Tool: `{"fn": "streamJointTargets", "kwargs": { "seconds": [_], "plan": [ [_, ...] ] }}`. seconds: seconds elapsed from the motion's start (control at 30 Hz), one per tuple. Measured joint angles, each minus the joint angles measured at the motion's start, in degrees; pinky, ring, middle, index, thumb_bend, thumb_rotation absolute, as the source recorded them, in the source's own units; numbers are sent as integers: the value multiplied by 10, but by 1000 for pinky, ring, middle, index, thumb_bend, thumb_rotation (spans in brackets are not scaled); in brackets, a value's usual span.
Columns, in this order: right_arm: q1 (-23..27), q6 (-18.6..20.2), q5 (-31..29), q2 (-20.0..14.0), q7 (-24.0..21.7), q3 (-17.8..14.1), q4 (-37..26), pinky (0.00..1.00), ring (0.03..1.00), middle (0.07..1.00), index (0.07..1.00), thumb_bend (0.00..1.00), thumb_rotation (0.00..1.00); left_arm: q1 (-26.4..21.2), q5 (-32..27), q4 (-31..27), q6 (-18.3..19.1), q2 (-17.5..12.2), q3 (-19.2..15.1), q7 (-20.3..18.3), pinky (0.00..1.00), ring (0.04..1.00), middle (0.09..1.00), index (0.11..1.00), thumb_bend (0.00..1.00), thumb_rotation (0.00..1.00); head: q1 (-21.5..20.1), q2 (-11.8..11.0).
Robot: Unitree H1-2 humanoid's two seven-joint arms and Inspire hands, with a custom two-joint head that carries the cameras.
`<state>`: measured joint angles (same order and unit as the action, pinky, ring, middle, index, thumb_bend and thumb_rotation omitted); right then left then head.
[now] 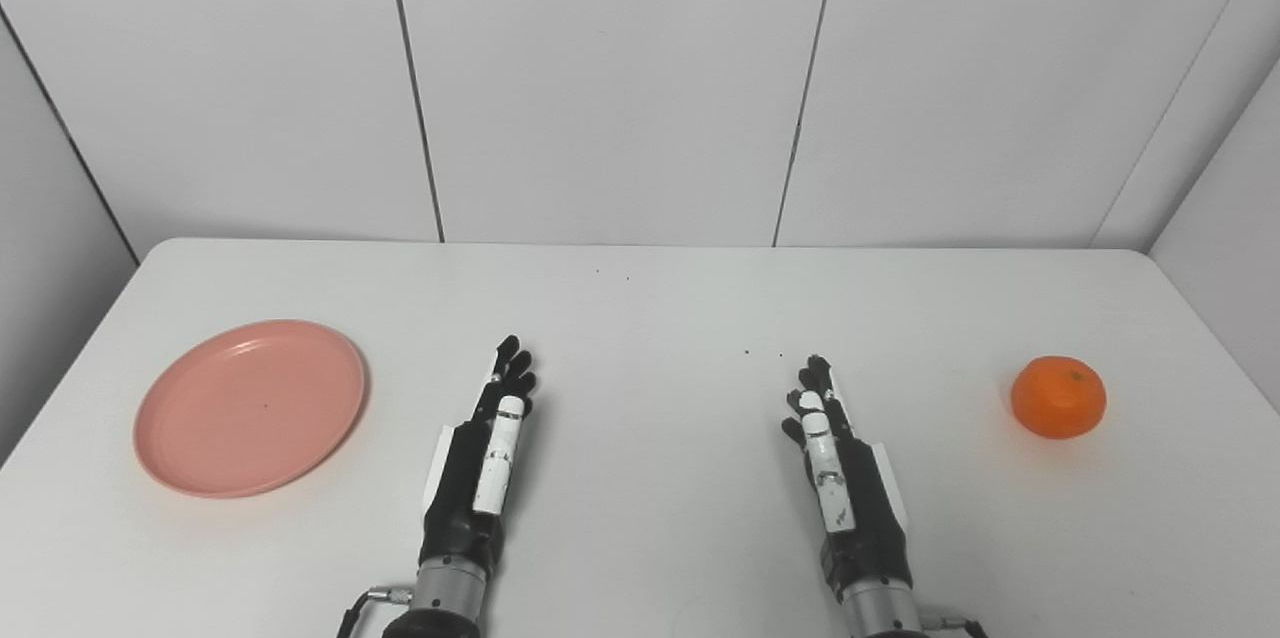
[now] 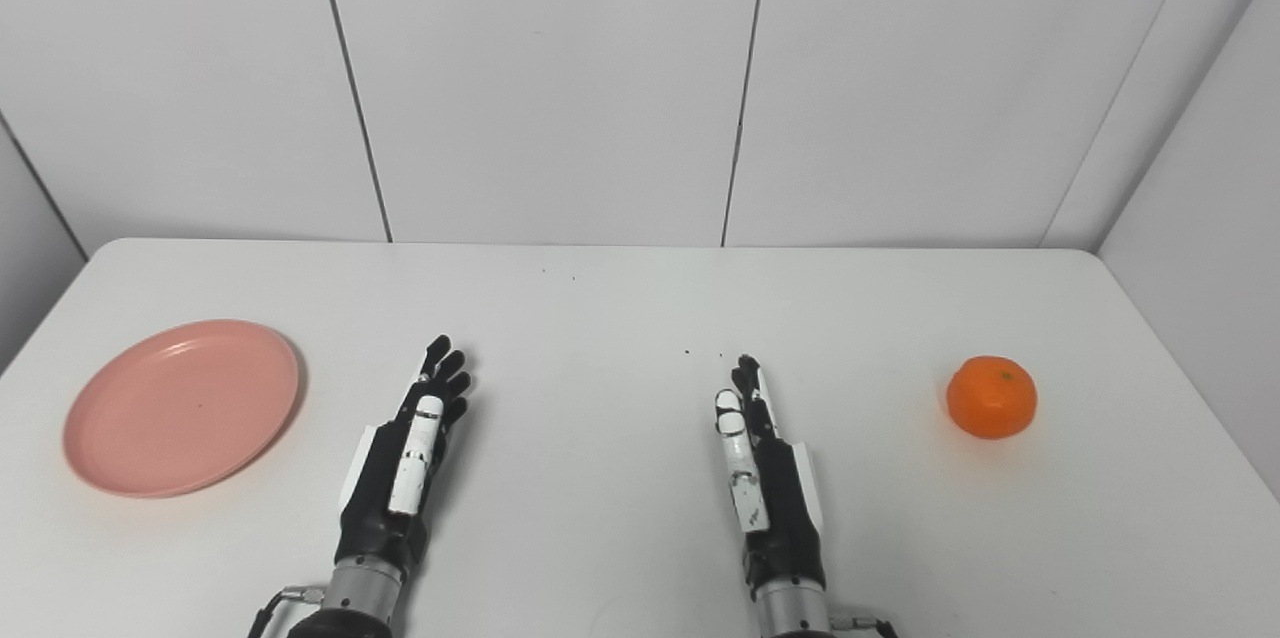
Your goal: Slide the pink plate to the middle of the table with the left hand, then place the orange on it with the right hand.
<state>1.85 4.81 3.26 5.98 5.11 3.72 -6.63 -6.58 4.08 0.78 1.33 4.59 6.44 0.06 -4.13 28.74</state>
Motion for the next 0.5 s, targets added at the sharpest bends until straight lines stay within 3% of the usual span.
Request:
{"fn": "streamJointTargets", "kwargs": {
  "seconds": [0.37, 0.5],
  "plan": [
    [0, 0, -1, -1, -2, 0, 0, 956, 957, 977, 986, 251, 1000, 0, 1, 0, 0, 0, 1, 0, 966, 969, 980, 961, 342, 1000, 12, 0],
    [0, 0, -6, -7, -10, -2, 0, 976, 967, 984, 991, 230, 1000, 0, 5, 1, 0, 2, 3, 2, 969, 974, 978, 959, 337, 1000, 54, -9]
  ]
}}
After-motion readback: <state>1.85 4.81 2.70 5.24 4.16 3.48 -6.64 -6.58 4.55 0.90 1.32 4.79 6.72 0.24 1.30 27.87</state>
